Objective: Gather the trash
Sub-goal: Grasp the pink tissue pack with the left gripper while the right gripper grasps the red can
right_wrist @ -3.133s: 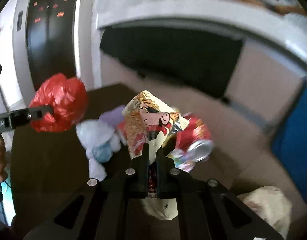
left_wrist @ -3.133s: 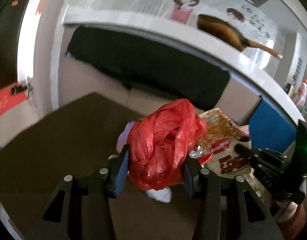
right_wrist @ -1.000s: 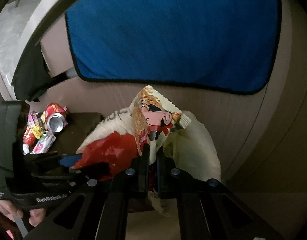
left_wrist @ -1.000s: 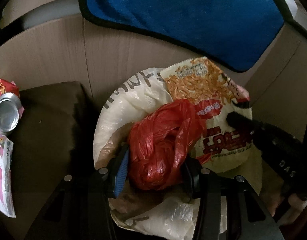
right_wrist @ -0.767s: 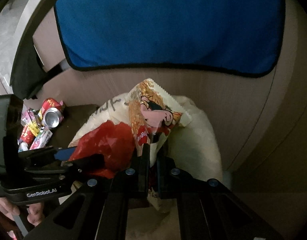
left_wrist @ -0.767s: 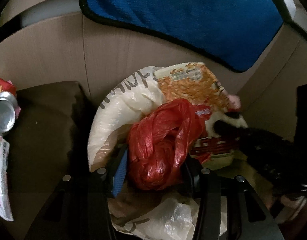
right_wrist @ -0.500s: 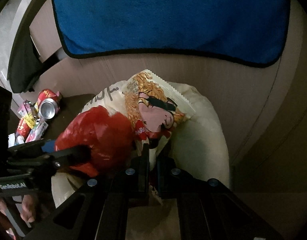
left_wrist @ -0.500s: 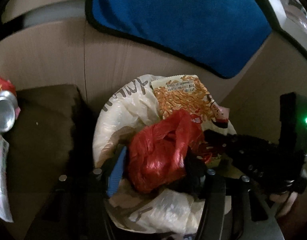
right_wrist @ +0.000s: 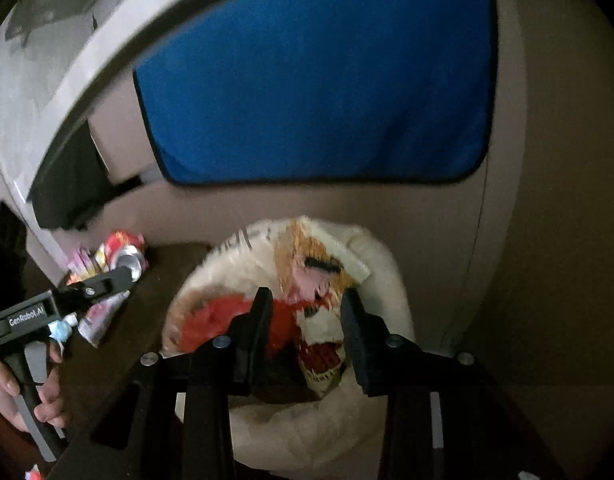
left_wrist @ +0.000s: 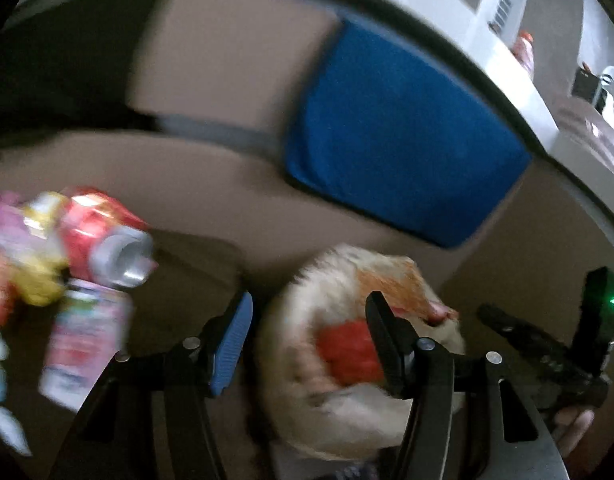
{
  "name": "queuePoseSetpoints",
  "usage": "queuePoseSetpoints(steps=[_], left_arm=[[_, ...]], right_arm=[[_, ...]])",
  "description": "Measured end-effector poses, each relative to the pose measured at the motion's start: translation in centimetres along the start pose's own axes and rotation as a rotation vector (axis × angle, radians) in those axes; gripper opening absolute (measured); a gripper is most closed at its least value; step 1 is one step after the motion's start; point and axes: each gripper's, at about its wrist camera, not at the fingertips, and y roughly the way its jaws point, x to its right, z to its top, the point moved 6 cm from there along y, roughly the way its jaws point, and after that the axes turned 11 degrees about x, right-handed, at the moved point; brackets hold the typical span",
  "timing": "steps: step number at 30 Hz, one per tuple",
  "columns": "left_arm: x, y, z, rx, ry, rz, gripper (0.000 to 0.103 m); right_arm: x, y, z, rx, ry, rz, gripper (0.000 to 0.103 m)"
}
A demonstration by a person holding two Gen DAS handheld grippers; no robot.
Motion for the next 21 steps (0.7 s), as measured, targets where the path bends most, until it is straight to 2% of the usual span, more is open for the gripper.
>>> queuePoseSetpoints(steps=[5,7,11,13,16,21], left_arm=[[-6.7,-3.8,0.9,0.068,0.005,0.142,0.060],[-9.8,-4.7,0.4,0.067,-0.035,0.190,0.060],[-14.2,-5.4,-1.1,0.025,-0.124,0.218,0.060],[-15.4,-4.4,-2.2,-0.012,-0.145,0.209,0.060],[-16.1,-1.6,-3.7,-0.076,-0.109,0.218,0.060],[-17.0,2.1,-5.7,-0.151,-0.079,0.257,0.060]], right_arm=[[-3.7,-1.0,1.2,0.058,-0.044,0.031,0.034],[-5.7,-1.0,1.5,0.080,-0.053,0.063,0.034],[-9.3,-0.5,1.2,0.107,-0.070,0.114,0.034],[-11.2,0.3,0.7,0.097,-0.086,0.138,0.034],[-12.6,1.2,-0.3,0.078,-0.106,0.154,0.034],[-12.9,3.0,-1.8,0.023,-0.086,0.160,0.034]])
